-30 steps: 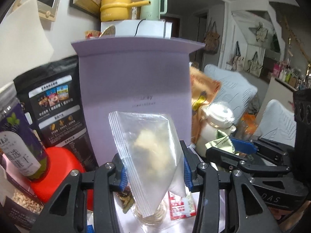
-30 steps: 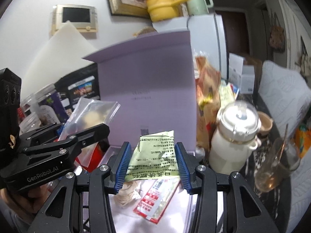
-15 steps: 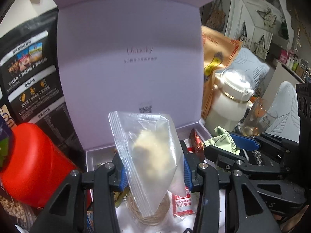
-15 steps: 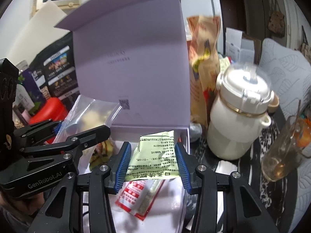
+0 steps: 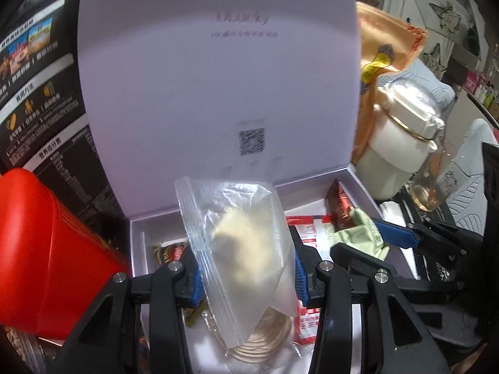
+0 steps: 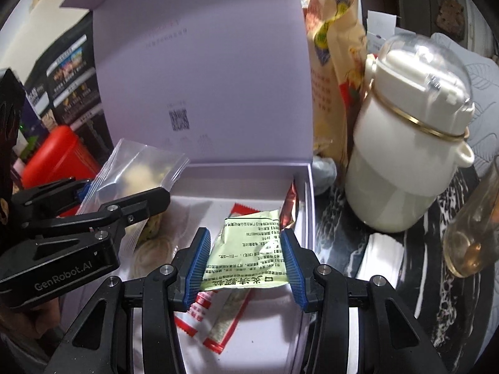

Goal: Organize soft objects
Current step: 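Lower the zip bag into the box with the left gripper while the right gripper lowers the sachet inside, then open the right gripper releasing the sachet while the left gripper opens releasing the zip bag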

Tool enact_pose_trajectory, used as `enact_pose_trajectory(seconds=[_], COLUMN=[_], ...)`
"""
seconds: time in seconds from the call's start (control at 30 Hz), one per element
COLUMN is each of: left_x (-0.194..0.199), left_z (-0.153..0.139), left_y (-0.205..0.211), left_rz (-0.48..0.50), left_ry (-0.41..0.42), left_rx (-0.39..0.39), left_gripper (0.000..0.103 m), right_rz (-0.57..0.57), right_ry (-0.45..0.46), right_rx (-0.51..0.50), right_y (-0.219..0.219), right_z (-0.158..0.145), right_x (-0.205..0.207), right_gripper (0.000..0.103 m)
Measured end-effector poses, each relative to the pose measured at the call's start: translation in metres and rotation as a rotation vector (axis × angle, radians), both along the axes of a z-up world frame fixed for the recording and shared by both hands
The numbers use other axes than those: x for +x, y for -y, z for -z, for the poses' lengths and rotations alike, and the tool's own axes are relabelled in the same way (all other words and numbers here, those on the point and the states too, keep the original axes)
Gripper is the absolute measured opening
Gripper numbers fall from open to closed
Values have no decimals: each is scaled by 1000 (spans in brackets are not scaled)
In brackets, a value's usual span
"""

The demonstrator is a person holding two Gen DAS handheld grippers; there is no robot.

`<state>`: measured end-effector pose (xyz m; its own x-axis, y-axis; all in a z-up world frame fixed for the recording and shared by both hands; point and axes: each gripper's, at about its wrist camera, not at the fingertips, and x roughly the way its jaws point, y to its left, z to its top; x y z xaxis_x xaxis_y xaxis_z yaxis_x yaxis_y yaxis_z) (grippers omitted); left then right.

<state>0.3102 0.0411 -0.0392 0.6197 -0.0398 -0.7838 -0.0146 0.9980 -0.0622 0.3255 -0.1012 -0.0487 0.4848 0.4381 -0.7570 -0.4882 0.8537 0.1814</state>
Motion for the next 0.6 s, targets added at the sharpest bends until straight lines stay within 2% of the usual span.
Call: enact_pose_trajectory(seconds=[0.23, 0.47, 0.6], left_x=[6, 8, 11], left_z=[8, 13, 13], left_y=[3, 17, 21], left_rz=[-20, -5, -7], left_ry=[-29, -44, -57], left_rx=[33, 110, 103], left_gripper=[43, 43, 44], right_rz=[-15, -3, -3], right_ry=[14, -2, -2], right_rx=[-41, -56, -75], right_y=[-7, -6, -10], right_z=[2, 3, 2], right_x=[-4, -1, 0], right_gripper=[47, 47, 48])
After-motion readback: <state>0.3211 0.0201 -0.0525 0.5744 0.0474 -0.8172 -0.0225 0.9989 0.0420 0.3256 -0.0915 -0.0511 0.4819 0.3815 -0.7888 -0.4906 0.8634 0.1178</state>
